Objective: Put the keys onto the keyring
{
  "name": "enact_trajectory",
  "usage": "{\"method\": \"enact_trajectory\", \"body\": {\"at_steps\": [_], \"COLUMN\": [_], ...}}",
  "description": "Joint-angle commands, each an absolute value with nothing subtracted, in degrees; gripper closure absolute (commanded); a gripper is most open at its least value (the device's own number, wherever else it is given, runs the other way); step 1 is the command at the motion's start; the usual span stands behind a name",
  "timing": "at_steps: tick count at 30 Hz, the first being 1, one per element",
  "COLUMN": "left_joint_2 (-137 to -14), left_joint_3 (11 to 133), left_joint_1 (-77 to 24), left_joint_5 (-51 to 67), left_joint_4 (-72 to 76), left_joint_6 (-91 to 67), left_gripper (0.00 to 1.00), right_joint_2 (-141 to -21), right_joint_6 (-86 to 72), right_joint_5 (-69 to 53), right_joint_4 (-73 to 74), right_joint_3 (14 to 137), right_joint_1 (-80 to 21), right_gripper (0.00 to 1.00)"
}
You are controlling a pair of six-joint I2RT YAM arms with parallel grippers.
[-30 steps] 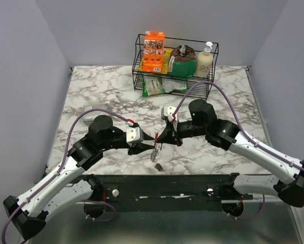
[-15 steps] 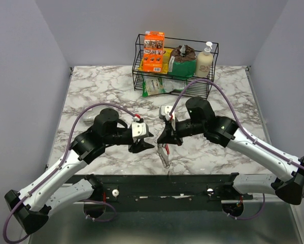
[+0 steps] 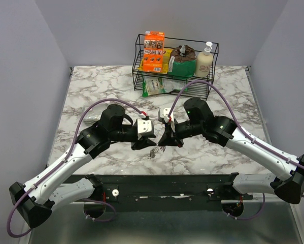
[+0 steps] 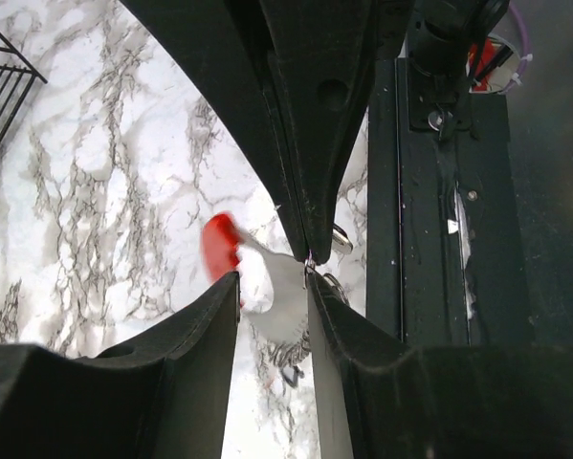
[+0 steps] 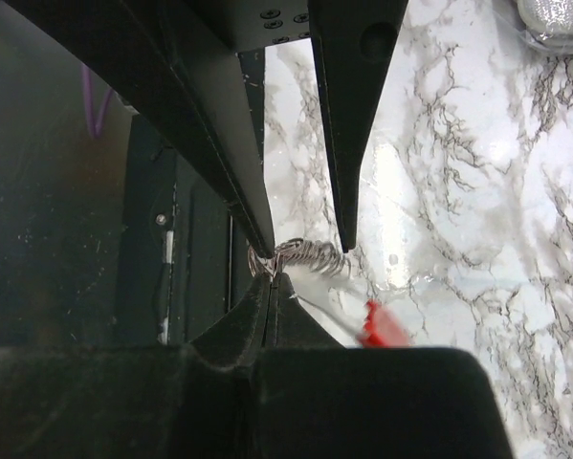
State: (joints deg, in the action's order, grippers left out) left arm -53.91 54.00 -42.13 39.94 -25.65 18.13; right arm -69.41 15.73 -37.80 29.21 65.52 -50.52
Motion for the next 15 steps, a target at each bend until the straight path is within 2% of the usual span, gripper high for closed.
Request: {"method": "enact_trajectory", "body": {"at_steps": [1,6,8,15], "left_joint_2": [-54.3,-54.9,-55.5,-57.0], "left_joint_3": [55.9,55.8,55.8,55.9], "left_joint_1": [-42.4,-42.4,-42.4,-42.4], "left_joint_5": [43.3,45.0,45.3,45.9], "left_joint_4": [-26.8,-27.1,-27.0,-26.7], "left_joint_6": [19.5,20.1,20.1,20.6], "left_gripper": [0.58,0.61,0.66,0.74], "right_joint_2": [-69.3,-69.3,-69.3,-69.2], "right_joint_6": [16.6,16.6,16.5,16.5], "right_joint_5": [-38.8,-38.9,-38.9,-38.7], "right_joint_4": [29.3,29.0,28.9,28.8], "right_joint_3": [67.2,67.2,67.2,67.2], "right_joint_1": [-50.4,-50.4,-50.4,-50.4], "right_gripper": [0.99,0.99,0.99,0.99]}}
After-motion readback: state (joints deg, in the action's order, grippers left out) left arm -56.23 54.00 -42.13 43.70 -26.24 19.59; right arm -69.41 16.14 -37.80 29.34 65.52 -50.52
